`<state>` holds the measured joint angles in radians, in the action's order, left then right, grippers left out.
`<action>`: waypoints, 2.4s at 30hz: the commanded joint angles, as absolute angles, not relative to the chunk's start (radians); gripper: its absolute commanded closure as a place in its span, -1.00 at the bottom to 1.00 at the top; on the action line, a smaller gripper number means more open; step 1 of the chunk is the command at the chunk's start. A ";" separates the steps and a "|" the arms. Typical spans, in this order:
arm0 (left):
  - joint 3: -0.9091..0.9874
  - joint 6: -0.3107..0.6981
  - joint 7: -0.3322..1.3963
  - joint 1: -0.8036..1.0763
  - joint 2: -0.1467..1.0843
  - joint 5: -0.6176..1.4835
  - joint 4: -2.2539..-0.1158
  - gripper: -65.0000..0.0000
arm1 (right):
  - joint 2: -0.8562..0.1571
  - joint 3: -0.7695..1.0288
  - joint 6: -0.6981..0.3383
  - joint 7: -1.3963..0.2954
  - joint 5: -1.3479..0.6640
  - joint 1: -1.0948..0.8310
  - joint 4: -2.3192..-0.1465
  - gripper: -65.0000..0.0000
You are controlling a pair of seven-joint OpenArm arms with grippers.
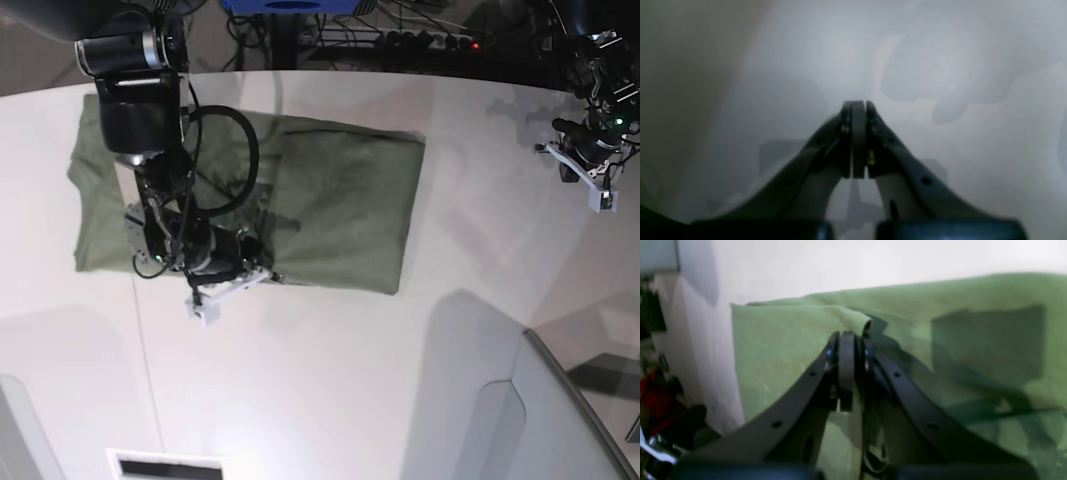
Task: Layout the t-shirt on the table in an organized manner, then fold the t-shirt properly
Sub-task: 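Move the right gripper to the band's end and grasp its edge, then release the band end and withdraw the right gripper beside the shirt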
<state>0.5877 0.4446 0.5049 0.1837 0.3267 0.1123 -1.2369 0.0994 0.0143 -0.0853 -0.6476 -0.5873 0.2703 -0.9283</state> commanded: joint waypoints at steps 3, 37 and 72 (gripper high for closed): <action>0.593 0.441 0.487 0.179 0.348 0.119 -1.254 1.00 | 0.107 0.013 -0.091 -0.639 -0.601 0.294 -0.944 0.92; 0.593 0.441 0.487 0.177 0.309 0.119 -1.267 1.00 | -0.117 0.346 -0.200 -0.957 -0.756 0.119 -1.432 -0.75; 0.191 0.437 0.486 0.048 0.242 0.119 -1.256 1.00 | -0.246 0.503 -0.432 -0.993 -0.690 0.033 -1.072 -0.76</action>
